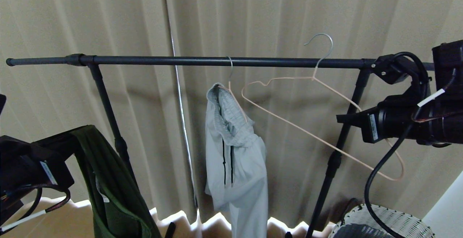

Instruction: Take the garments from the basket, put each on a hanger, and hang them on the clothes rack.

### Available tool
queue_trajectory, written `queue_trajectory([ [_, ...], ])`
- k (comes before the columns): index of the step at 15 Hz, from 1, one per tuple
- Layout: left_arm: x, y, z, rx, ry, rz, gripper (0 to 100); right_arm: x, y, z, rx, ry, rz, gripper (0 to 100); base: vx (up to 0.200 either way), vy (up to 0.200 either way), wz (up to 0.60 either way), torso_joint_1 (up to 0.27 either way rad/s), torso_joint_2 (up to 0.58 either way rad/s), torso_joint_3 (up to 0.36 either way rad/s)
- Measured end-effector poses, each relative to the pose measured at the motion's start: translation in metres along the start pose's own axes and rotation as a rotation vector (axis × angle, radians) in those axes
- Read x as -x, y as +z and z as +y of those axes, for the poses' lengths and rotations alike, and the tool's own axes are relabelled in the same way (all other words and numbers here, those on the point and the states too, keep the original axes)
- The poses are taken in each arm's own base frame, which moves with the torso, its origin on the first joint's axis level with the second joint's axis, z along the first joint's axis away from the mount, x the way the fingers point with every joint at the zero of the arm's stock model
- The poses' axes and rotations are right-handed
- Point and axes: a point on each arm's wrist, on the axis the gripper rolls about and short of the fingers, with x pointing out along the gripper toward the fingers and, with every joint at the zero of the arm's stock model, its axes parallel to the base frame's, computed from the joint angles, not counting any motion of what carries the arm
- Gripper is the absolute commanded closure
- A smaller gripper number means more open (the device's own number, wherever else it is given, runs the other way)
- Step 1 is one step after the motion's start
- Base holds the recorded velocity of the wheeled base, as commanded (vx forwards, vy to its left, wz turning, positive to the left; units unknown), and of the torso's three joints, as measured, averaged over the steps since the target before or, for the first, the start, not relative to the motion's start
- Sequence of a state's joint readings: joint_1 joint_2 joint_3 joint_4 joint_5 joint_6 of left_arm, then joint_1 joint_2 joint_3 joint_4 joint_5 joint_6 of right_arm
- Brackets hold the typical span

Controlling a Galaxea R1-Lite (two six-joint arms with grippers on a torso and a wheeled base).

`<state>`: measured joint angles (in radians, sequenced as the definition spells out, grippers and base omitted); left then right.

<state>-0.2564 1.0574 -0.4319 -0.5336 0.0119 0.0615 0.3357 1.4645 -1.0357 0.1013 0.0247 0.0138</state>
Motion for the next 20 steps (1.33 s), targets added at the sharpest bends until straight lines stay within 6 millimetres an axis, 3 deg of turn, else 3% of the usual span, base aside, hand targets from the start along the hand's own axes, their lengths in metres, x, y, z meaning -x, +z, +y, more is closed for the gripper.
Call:
queue_trajectory([
  [3, 0.001, -0.001, 0.000, -0.014, 0.000, 0.003, 100, 0.017, -0.009, -0.001, -0.002, -0.008, -0.013, 100, 0.000, 0.000, 0.00, 0.000, 0.00, 0.000],
  [6, 0.002, -0.002, 0.000, -0.028, 0.000, -0.001, 100, 0.028, -0.016, -0.005, -0.011, -0.025, -0.021, 100, -0.200, 0.000, 0.00, 0.012, 0.00, 0.007],
  [20, 0.008, -0.002, 0.000, -0.030, -0.001, -0.015, 100, 0.045, -0.031, -0.009, -0.018, -0.081, -0.026, 100, -0.200, 0.000, 0.00, 0.004, 0.00, 0.003],
])
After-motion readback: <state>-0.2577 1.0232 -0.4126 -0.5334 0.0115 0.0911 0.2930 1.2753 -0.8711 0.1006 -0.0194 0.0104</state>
